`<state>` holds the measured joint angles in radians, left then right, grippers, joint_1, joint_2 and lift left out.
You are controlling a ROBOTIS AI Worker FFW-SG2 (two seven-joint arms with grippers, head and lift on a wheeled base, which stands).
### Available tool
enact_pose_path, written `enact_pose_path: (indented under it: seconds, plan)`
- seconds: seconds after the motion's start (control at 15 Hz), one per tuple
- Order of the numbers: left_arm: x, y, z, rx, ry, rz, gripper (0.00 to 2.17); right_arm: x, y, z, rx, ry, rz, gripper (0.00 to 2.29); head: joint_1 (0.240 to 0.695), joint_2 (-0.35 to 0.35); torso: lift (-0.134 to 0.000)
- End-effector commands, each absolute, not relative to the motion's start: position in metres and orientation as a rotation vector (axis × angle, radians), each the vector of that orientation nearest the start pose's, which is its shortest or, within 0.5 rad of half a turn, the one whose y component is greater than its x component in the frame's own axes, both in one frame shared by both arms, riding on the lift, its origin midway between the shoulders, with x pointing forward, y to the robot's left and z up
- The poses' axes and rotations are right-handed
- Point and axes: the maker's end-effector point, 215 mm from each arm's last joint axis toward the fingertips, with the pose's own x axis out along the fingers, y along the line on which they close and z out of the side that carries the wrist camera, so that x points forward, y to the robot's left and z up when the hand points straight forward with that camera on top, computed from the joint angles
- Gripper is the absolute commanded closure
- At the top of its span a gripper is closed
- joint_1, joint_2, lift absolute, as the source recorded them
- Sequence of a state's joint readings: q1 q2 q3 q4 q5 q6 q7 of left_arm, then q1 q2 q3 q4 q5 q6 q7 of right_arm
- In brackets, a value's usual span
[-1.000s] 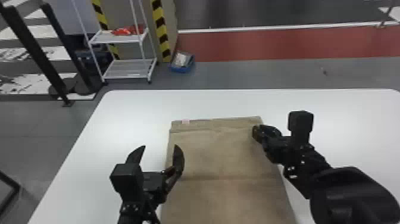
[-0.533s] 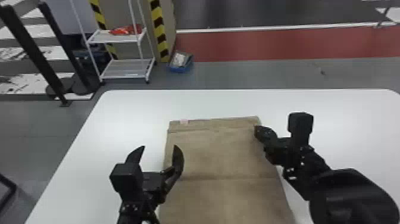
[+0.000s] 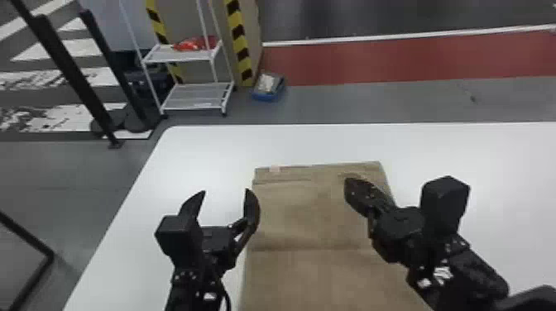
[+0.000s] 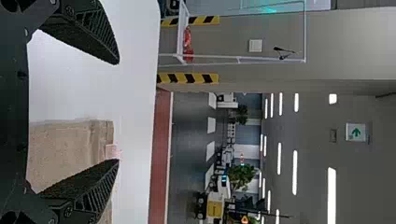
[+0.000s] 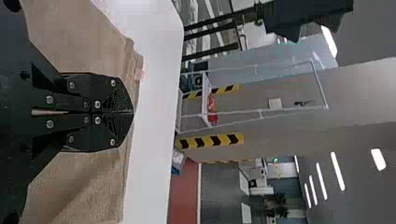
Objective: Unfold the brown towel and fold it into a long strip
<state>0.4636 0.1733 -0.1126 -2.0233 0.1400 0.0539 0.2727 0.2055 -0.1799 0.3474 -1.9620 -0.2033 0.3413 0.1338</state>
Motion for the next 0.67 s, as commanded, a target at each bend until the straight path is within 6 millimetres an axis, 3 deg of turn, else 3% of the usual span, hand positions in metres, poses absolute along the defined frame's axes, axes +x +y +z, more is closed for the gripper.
enact_pose_path:
  seconds: [0.0,0.13,0.2,0.33,0.53,0.6]
  plan:
    - [0.453,0.263,-0.347,-0.022,0.072,0.134,0.14,0.419,0.016,-0.366,-0.009,0.230,0.659,1.29,0.695,0.244,-0.124]
    - [0.453,0.280,-0.343,-0.034,0.065,0.163,0.14,0.384,0.044,-0.380,-0.071,0.248,0.731,1.29,0.695,0.309,-0.124]
    - [0.451,0.282,-0.344,-0.034,0.068,0.165,0.14,0.377,0.051,-0.383,-0.104,0.245,0.746,1.29,0.695,0.343,-0.124]
    - [0.451,0.276,-0.344,-0.038,0.068,0.157,0.14,0.388,0.048,-0.394,-0.127,0.259,0.712,1.22,0.695,0.350,-0.124]
    - [0.450,0.270,-0.350,-0.043,0.078,0.144,0.14,0.428,0.011,-0.379,-0.113,0.229,0.605,0.34,0.695,0.350,-0.124]
    - [0.450,0.268,-0.350,-0.044,0.078,0.141,0.14,0.444,-0.002,-0.371,-0.095,0.218,0.572,0.19,0.695,0.350,-0.124]
